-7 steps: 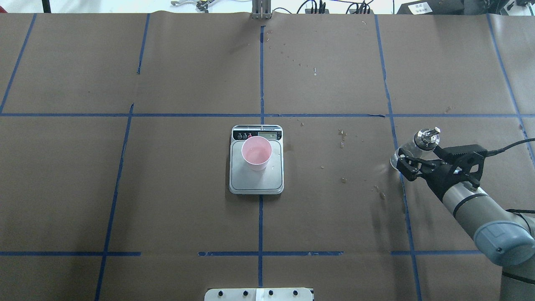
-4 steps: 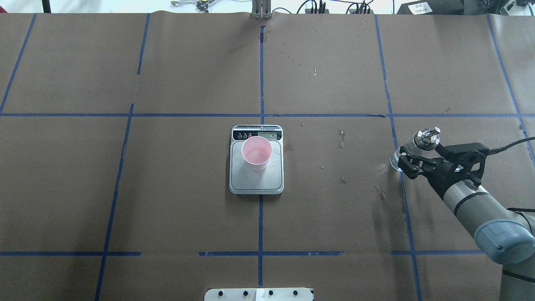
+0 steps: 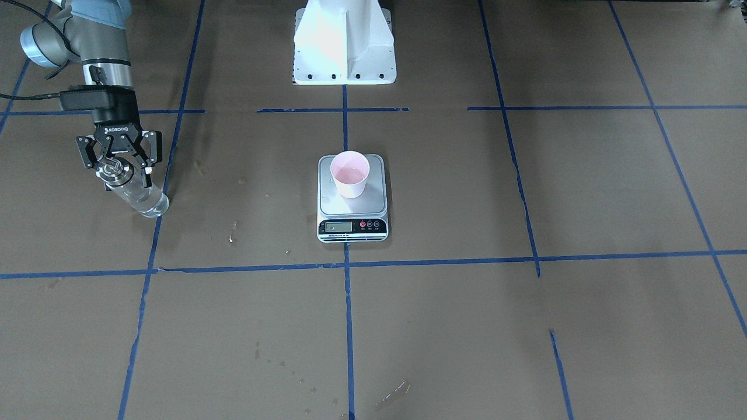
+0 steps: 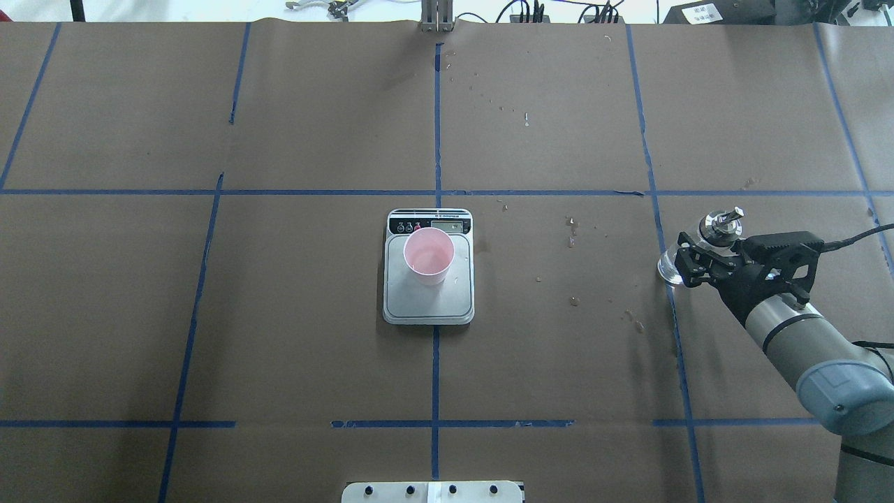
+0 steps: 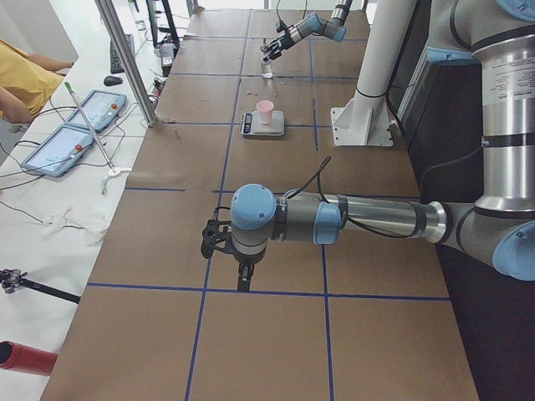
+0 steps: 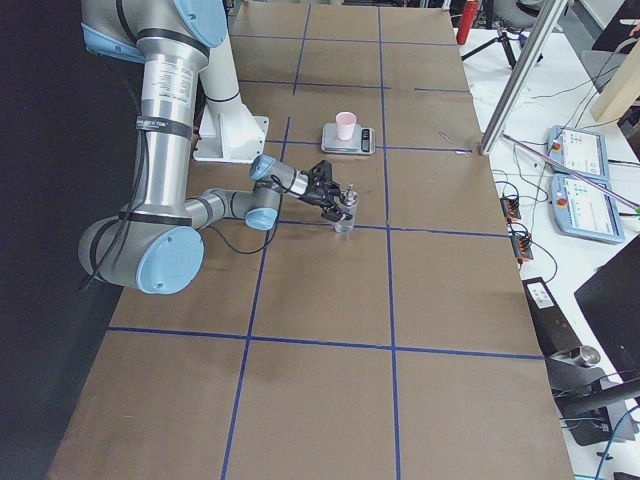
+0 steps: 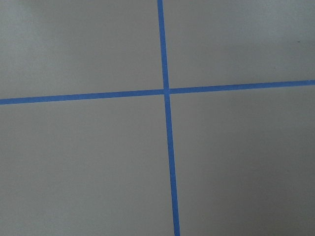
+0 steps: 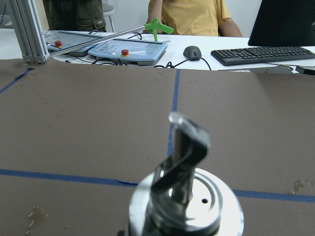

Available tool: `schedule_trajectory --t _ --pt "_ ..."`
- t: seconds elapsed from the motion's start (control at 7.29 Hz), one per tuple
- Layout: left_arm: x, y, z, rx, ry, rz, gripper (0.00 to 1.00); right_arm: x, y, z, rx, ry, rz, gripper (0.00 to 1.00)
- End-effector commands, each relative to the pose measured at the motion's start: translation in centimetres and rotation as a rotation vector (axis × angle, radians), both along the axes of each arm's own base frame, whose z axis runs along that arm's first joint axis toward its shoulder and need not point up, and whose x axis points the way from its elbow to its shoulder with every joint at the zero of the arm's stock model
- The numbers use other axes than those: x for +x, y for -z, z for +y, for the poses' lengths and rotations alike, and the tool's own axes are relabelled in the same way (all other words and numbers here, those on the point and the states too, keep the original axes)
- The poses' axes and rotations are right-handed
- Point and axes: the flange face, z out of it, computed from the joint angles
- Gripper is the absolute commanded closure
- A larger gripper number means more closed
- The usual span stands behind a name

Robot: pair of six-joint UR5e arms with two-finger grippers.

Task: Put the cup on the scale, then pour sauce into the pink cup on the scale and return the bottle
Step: 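Grasp the dispenser with the right gripper and lift it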

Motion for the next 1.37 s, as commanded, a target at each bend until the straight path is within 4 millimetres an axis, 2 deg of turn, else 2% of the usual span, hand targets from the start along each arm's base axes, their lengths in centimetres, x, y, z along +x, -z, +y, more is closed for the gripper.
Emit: schedule_trajectory --t 0.0,0.14,0.27,0.41,0.55,0.82,0.96,1.23 --pt "0.0 0.1 0.2 0.002 -0.001 0.000 0.00 1.0 1.9 -0.5 0.032 -0.016 -0.008 1.00" --pt "0.0 0.0 0.3 -0.001 0.001 0.000 0.00 1.7 3.3 -0.5 0.062 -0.015 0.010 1.00" --pt "0.0 0.1 0.3 0.002 -0.001 0.000 0.00 1.9 3.6 -0.7 0.140 0.040 0.162 1.00" --pt "0.0 0.2 0.3 0.005 -0.002 0.001 0.00 1.9 4.5 -1.3 0.184 0.055 0.222 1.00" --pt "0.0 0.2 0.3 0.007 -0.002 0.001 0.00 2.1 4.3 -1.8 0.182 0.051 0.240 1.00" --pt "0.1 0.4 0.2 0.009 -0.001 0.002 0.00 2.9 5.7 -3.9 0.197 0.082 0.240 1.00" --pt "0.1 0.5 0.2 0.010 -0.001 0.002 0.00 3.1 6.2 -4.0 0.226 0.107 0.270 1.00" --pt "0.1 0.5 0.2 0.010 -0.001 0.002 0.00 1.5 7.3 -4.8 0.251 0.151 0.414 1.00"
